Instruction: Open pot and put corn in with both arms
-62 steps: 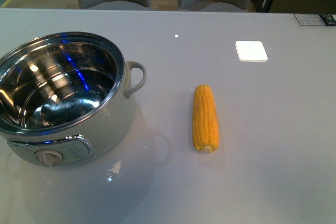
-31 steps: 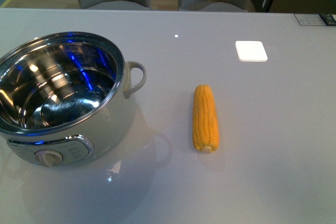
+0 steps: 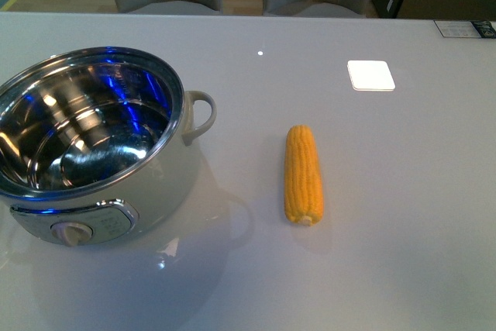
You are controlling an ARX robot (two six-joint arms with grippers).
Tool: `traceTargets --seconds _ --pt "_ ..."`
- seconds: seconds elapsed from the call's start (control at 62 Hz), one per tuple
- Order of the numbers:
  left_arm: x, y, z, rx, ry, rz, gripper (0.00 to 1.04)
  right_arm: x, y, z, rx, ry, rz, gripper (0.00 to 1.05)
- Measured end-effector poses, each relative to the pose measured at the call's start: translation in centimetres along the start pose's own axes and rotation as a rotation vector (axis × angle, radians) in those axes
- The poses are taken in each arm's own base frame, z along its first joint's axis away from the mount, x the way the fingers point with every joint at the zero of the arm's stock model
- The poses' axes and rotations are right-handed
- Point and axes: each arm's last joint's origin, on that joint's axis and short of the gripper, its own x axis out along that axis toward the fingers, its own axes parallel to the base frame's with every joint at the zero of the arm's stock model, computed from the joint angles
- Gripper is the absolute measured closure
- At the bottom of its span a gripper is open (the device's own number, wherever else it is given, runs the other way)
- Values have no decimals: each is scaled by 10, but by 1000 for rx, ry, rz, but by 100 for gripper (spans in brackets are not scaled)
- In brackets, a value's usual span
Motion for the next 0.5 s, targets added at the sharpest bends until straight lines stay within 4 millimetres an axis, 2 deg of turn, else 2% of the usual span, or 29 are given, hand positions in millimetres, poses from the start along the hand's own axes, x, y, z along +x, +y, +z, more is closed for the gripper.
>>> traceTargets --seconds 0.226,0.5 --pt "1 -1 -19 -1 60 -6 60 0 0 0 0 0 0 9" --pt "0 -1 -33 -2 102 -7 60 0 0 0 0 0 0 9"
